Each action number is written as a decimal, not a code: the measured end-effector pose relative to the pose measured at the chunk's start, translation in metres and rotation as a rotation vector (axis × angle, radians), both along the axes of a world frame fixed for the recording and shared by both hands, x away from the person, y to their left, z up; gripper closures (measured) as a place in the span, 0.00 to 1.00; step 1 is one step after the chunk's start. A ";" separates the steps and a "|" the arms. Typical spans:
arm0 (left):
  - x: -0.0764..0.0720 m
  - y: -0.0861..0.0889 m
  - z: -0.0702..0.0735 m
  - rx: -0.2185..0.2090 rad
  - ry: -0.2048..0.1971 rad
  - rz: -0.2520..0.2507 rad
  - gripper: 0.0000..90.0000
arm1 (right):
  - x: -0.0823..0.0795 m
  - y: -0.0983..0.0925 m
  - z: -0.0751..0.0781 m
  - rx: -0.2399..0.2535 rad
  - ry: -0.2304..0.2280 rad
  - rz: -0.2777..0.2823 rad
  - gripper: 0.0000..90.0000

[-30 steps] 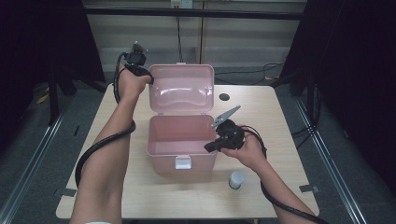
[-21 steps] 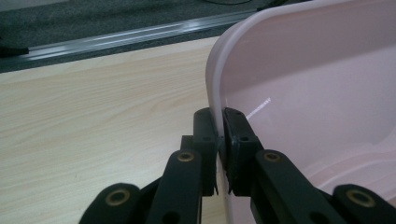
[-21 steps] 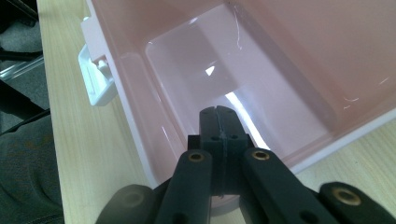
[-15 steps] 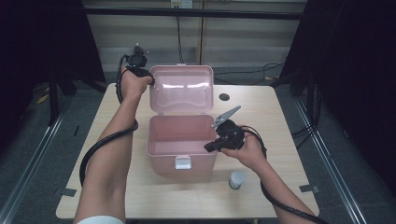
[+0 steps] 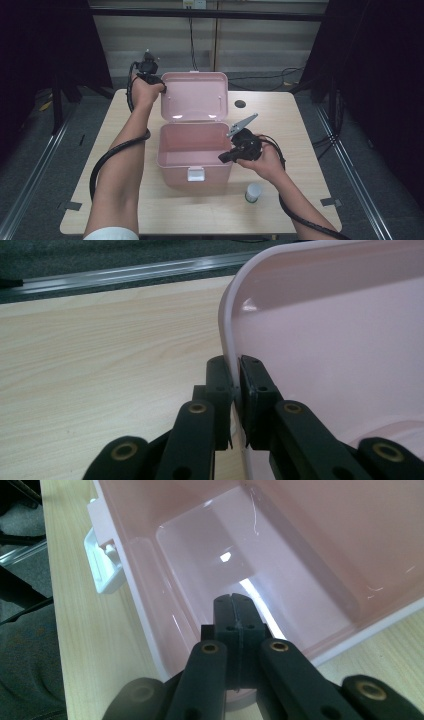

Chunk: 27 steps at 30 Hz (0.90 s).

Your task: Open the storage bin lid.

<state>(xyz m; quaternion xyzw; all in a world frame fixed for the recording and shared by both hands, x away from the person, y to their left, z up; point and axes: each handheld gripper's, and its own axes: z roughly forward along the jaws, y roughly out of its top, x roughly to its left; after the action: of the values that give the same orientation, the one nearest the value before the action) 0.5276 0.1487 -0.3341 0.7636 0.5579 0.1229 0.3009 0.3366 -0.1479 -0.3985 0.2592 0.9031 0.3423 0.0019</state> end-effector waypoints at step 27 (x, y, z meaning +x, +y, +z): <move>0.008 0.002 -0.029 0.002 0.019 0.028 0.92 | -0.002 0.000 0.000 -0.004 0.004 -0.015 1.00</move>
<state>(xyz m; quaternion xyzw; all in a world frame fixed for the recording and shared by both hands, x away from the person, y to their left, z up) 0.5359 0.1502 -0.3632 0.7571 0.5714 0.1203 0.2930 0.3348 -0.1478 -0.3981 0.2668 0.9018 0.3400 0.0031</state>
